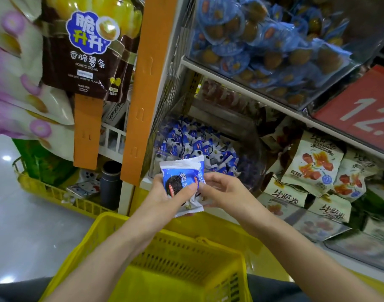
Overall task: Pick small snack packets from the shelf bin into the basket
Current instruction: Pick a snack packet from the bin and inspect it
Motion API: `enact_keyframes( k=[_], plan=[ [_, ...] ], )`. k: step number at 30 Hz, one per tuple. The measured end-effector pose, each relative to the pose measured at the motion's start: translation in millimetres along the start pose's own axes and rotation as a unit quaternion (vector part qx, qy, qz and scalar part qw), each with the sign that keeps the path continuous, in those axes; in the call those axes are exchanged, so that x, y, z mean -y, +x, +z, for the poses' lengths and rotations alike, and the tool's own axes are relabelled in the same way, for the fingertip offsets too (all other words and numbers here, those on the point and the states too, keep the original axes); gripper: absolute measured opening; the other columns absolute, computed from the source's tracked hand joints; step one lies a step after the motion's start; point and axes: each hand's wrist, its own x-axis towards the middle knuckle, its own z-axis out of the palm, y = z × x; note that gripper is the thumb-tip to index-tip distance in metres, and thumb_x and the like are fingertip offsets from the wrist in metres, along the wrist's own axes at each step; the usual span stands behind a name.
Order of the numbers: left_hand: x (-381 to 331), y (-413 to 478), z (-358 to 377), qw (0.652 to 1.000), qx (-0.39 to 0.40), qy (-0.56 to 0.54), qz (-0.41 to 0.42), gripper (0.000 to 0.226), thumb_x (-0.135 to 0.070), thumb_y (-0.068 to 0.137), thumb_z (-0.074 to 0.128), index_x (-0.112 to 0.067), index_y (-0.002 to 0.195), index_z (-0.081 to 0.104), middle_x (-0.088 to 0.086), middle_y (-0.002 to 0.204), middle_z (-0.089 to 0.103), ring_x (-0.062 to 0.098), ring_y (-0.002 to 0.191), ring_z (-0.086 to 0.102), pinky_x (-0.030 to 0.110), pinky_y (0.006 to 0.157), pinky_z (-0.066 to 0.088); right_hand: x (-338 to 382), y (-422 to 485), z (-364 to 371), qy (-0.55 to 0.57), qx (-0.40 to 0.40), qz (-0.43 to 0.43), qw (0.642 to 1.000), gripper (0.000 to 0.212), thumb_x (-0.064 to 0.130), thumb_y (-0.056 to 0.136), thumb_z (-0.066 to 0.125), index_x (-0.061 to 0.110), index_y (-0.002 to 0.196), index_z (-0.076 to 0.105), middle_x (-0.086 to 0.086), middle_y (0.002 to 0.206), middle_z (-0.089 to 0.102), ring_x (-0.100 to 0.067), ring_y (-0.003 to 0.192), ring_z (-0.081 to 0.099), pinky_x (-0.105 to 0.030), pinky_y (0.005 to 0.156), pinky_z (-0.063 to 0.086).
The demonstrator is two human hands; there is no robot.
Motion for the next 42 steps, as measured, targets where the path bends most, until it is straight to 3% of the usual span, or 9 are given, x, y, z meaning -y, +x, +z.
enact_keyframes(
  k=[5,12,16,20,25,28,31,38,42],
  plan=[
    [0.2,2.1,-7.2,1.000,-0.010,-0.005,0.003,0.030,-0.022,0.089,0.057,-0.021,0.119,0.055,0.000,0.108,0.070,0.019,0.095,0.068,0.034,0.070,0.059,4.6,15.4,-15.7,-0.006,-0.095,-0.027,0.995,0.005,0.021,0.088,0.062,0.026,0.089,0.062,0.004,0.085,0.068,0.003,0.062,0.062,-0.011,0.051,0.046],
    [-2.5,4.9,-9.7,0.999,-0.037,-0.009,-0.009,0.029,-0.022,0.092,0.053,-0.021,0.121,0.053,0.005,0.112,0.066,0.022,0.095,0.068,0.032,0.070,0.060,-3.3,92.8,-65.0,-0.127,-0.335,-0.005,0.934,0.034,0.021,0.089,0.061,0.009,0.120,0.053,-0.002,0.098,0.062,-0.009,0.080,0.054,-0.022,0.071,0.042],
    [-4.4,6.3,-10.7,0.999,-0.041,-0.006,-0.012,0.032,-0.022,0.093,0.053,-0.022,0.124,0.050,0.006,0.113,0.065,0.022,0.097,0.067,0.034,0.071,0.060,-25.4,117.4,-61.3,-0.156,-0.316,0.029,0.935,0.037,0.018,0.088,0.063,0.003,0.120,0.051,-0.011,0.107,0.061,-0.014,0.089,0.051,-0.024,0.077,0.040],
    [-6.6,6.6,-11.6,0.999,-0.045,-0.008,-0.010,0.033,-0.022,0.092,0.053,-0.021,0.125,0.051,0.003,0.111,0.065,0.017,0.096,0.067,0.022,0.062,0.057,-29.8,122.7,-65.7,-0.237,-0.258,0.053,0.935,0.020,0.016,0.088,0.062,0.005,0.102,0.056,0.001,0.074,0.057,-0.018,0.083,0.056,-0.028,0.071,0.043],
    [-6.4,8.0,-9.8,0.999,-0.052,-0.008,-0.006,0.031,-0.024,0.092,0.053,-0.022,0.123,0.051,-0.002,0.110,0.065,0.007,0.093,0.064,0.012,0.056,0.050,-19.1,126.6,-78.0,-0.398,-0.172,0.136,0.891,0.018,0.021,0.085,0.066,0.005,0.090,0.060,-0.009,0.091,0.060,-0.027,0.095,0.063,-0.027,0.065,0.047],
    [-4.8,8.9,-10.6,0.999,-0.054,0.006,-0.001,0.030,-0.026,0.092,0.053,-0.024,0.122,0.051,-0.005,0.112,0.065,0.007,0.101,0.063,0.020,0.076,0.053,-20.7,135.5,-74.5,-0.357,-0.174,0.142,0.907,0.017,0.023,0.083,0.068,0.008,0.080,0.062,-0.013,0.086,0.065,-0.024,0.082,0.064,-0.035,0.076,0.051],
    [-4.0,9.7,-12.1,0.998,-0.058,-0.001,0.004,0.029,-0.025,0.093,0.053,-0.024,0.121,0.051,-0.006,0.112,0.065,0.006,0.101,0.062,0.013,0.066,0.052,-25.8,147.0,-66.6,-0.321,-0.191,0.126,0.919,0.030,0.028,0.084,0.067,0.015,0.064,0.050,-0.008,0.071,0.054,-0.021,0.071,0.053,-0.033,0.068,0.045],
    [-1.3,12.4,-12.4,0.998,-0.064,0.011,0.003,0.031,-0.027,0.092,0.053,-0.026,0.124,0.049,-0.009,0.113,0.063,-0.002,0.100,0.060,0.003,0.062,0.047,-31.1,153.3,-71.5,-0.343,-0.108,0.134,0.923,0.030,0.036,0.081,0.069,0.013,0.069,0.053,0.000,0.070,0.052,-0.007,0.065,0.046,-0.024,0.061,0.037],
    [0.8,14.5,-11.7,0.998,-0.066,0.017,-0.005,0.030,-0.027,0.092,0.053,-0.024,0.122,0.051,-0.008,0.111,0.065,0.002,0.100,0.061,0.010,0.070,0.050,-29.1,155.5,-72.5,-0.393,-0.085,0.131,0.906,0.040,0.039,0.082,0.067,0.001,0.093,0.065,-0.018,0.093,0.065,-0.026,0.085,0.062,-0.035,0.075,0.048]
  ],
)
